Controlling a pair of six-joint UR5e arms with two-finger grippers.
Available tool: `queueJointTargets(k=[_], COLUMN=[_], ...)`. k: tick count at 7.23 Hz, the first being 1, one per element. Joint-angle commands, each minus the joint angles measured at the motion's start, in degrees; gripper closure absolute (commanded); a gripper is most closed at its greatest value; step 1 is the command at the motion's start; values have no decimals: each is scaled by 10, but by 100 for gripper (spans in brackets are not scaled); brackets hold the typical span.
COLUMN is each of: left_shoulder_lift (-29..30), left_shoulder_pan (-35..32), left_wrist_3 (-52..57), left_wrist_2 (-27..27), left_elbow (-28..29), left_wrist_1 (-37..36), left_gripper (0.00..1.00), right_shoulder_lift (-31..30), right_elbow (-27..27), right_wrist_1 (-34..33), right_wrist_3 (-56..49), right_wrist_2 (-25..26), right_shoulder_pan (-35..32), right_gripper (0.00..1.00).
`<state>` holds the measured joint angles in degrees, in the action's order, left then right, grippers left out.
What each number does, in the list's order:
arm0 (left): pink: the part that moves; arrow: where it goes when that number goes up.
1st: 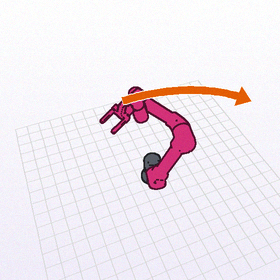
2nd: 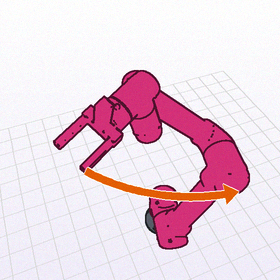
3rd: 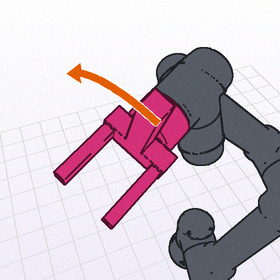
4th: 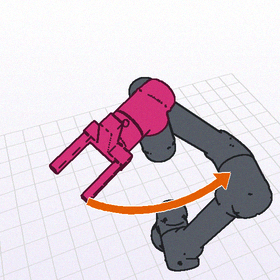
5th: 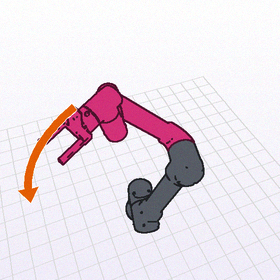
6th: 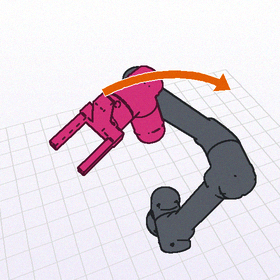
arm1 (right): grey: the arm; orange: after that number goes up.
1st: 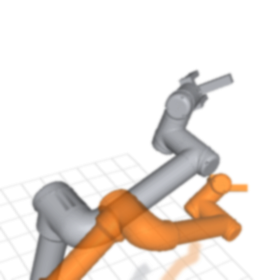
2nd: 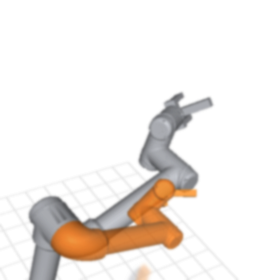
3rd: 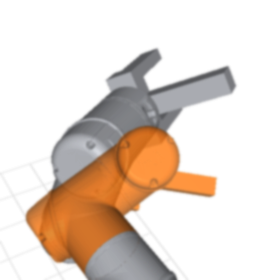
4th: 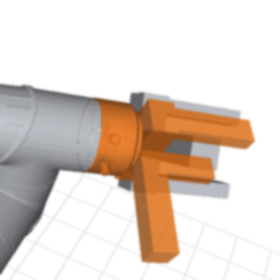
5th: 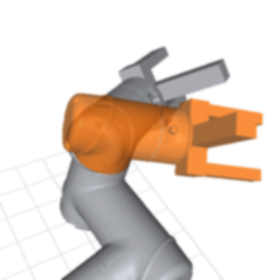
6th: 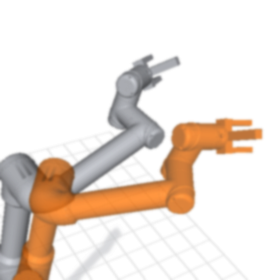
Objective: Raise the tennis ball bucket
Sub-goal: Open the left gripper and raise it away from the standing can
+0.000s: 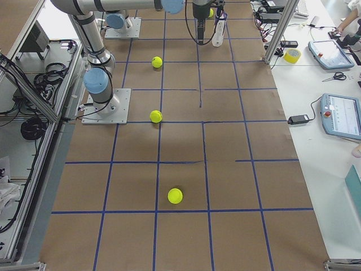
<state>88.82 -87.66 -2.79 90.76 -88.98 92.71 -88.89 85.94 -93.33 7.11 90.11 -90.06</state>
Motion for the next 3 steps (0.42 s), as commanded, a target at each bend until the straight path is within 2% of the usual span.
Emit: queueJointTargets(k=[1, 3], left_shoulder_lift=[-1, -1], left_shoulder_pan=[3, 3], left_wrist_3=[0, 0], left_wrist_2=[-1, -1], left_elbow=[-2, -1], left_wrist_1=[1, 3], left_gripper=[0, 0], right_shoulder_lift=[0, 0], right_elbow=[-1, 1], right_wrist_1=[0, 0], right_wrist_3=[0, 0], right_wrist_2=[1, 1], right_shoulder_pan=[-3, -3], right_gripper=[0, 0])
